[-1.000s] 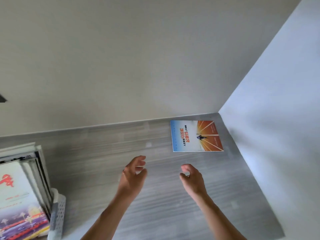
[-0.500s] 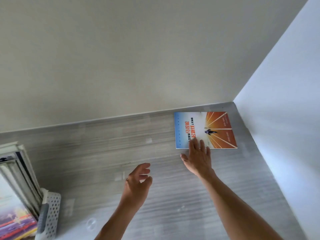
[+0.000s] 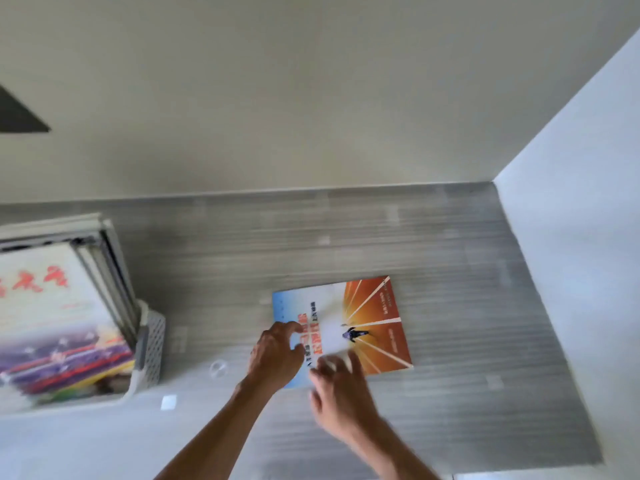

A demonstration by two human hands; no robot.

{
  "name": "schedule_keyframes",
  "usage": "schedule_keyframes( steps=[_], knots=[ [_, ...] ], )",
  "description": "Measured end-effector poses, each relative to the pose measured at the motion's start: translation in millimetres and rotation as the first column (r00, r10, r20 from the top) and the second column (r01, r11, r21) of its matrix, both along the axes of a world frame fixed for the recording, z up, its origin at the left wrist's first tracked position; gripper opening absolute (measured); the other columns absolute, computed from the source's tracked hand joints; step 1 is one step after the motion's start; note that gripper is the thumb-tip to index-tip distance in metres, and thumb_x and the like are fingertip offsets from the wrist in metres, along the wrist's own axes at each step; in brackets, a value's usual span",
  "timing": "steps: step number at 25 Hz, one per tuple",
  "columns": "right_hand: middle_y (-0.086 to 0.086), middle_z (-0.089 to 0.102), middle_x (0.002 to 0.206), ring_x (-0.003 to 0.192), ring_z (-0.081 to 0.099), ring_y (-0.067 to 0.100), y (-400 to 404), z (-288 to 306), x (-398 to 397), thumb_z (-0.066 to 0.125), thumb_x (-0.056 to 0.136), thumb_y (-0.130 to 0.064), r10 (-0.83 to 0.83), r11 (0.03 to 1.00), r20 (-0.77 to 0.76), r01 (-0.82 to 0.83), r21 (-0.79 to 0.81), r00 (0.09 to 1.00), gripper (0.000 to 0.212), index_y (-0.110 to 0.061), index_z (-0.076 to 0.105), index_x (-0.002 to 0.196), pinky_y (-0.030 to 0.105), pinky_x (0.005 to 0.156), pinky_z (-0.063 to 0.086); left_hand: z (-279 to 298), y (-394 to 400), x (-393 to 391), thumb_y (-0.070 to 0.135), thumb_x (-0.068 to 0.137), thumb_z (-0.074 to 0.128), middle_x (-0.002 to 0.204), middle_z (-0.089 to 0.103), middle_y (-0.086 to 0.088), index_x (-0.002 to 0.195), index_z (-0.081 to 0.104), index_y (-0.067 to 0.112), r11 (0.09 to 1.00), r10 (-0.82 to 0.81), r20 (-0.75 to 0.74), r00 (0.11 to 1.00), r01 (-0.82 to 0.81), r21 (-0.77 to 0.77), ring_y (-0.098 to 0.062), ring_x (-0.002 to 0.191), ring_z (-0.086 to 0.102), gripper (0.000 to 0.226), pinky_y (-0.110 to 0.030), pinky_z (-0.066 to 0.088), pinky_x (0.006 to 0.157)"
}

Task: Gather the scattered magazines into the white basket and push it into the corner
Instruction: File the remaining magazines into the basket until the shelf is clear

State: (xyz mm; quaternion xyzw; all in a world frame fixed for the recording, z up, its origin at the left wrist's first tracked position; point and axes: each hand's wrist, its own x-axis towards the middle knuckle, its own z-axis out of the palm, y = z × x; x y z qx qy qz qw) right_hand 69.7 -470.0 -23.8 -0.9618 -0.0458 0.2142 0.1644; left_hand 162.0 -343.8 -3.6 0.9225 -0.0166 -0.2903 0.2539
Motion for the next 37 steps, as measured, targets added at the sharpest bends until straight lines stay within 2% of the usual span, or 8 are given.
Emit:
schedule_keyframes(
  steps=[6,12,14,18,23,27,30,37],
  knots=[
    [0.003,0.035,0.151,0.135,0.037,0.03,-74.5,-15.3,121.4,0.076,0.066,-0.036,-0.043,0.954,0.001,0.042,-0.298,0.999,0.087,-0.02,0.034,0.14,0.049,0.104,0.034,-40.5,46.1,-42.6,0.022,0.086,0.05,0.161,0.012,0.008,0.142,0.037,0.035,0.933,-0.355,0.069,0.932,0.348,0.094,-0.017,0.144,0.019,0.059,-0.033,0.021,0.115],
    [0.006,0.072,0.093,0.092,0.066,0.029,-79.6,14.0,128.7,0.071,0.071,-0.046,-0.173,0.968,-0.14,0.142,-0.207,0.975,0.031,-0.018,0.06,0.079,0.03,0.068,0.039,-13.0,50.5,-30.9,0.018,0.087,0.058,0.142,0.053,0.005,0.125,0.061,0.024,0.993,0.005,0.136,0.991,0.011,-0.118,-0.017,0.134,0.044,0.038,-0.021,0.034,0.106],
    [0.005,0.066,0.072,0.075,0.063,0.033,-65.0,43.8,119.1,0.066,0.074,-0.037,-0.263,0.962,0.047,0.265,-0.064,0.964,0.028,-0.018,0.047,0.068,0.031,0.057,0.038,21.1,44.0,-8.3,0.016,0.086,0.068,0.122,0.068,0.0,0.118,0.065,0.02,0.835,0.353,0.01,0.935,-0.311,-0.455,-0.019,0.116,0.063,0.032,-0.013,0.047,0.088],
    [-0.003,0.068,0.078,0.065,0.064,0.021,24.3,89.9,70.9,0.072,0.068,-0.015,-0.129,0.989,0.536,0.069,0.131,0.834,0.034,-0.021,0.06,0.099,0.03,0.053,0.053,79.0,25.4,23.4,0.036,0.074,0.08,0.114,0.073,-0.001,0.129,0.05,0.03,0.426,0.303,-0.314,0.9,-0.423,-0.8,-0.018,0.104,0.07,0.063,-0.035,0.06,0.084],
    [-0.012,0.05,0.138,0.114,0.054,0.008,45.0,82.3,66.6,0.066,0.078,-0.054,-0.33,0.848,0.251,0.169,0.502,0.91,0.068,-0.027,0.043,0.136,0.023,0.087,0.05,78.3,66.6,30.0,0.016,0.083,0.062,0.09,0.076,-0.015,0.095,0.073,0.008,0.656,0.507,0.035,0.861,-0.359,-0.664,-0.022,0.08,0.07,0.017,-0.042,0.059,0.072],
    [-0.011,0.056,0.133,0.082,0.065,0.012,15.1,63.9,103.1,0.076,0.074,-0.005,-0.591,0.368,-0.314,0.595,0.714,0.743,0.065,-0.023,0.051,0.131,0.018,0.064,0.048,65.1,119.6,27.7,0.011,0.082,0.064,0.102,0.074,-0.02,0.101,0.072,0.012,0.558,0.337,-0.133,0.932,-0.312,-0.769,-0.028,0.091,0.07,0.021,-0.041,0.057,0.081],
    [-0.01,0.076,0.073,0.063,0.062,0.011,21.7,44.4,113.2,0.069,0.082,0.003,-0.485,0.427,-0.352,0.568,0.704,0.8,0.026,-0.022,0.073,0.08,0.015,0.054,0.045,51.3,141.1,23.9,-0.001,0.086,0.067,0.097,0.076,-0.011,0.098,0.073,0.019,0.644,0.448,-0.058,0.892,-0.367,-0.671,-0.024,0.09,0.069,0.024,-0.033,0.058,0.078],
    [0.011,0.075,0.085,0.074,0.067,0.016,49.3,41.1,87.6,0.066,0.082,-0.045,-0.473,0.548,-0.151,0.425,0.72,0.868,0.023,-0.038,0.071,0.103,0.054,0.077,0.055,55.0,174.9,8.3,0.018,0.09,0.056,0.095,0.077,-0.001,0.108,0.068,0.013,0.68,0.6,0.133,0.789,-0.415,-0.604,-0.018,0.083,0.073,0.021,-0.042,0.061,0.071]
  ],
)
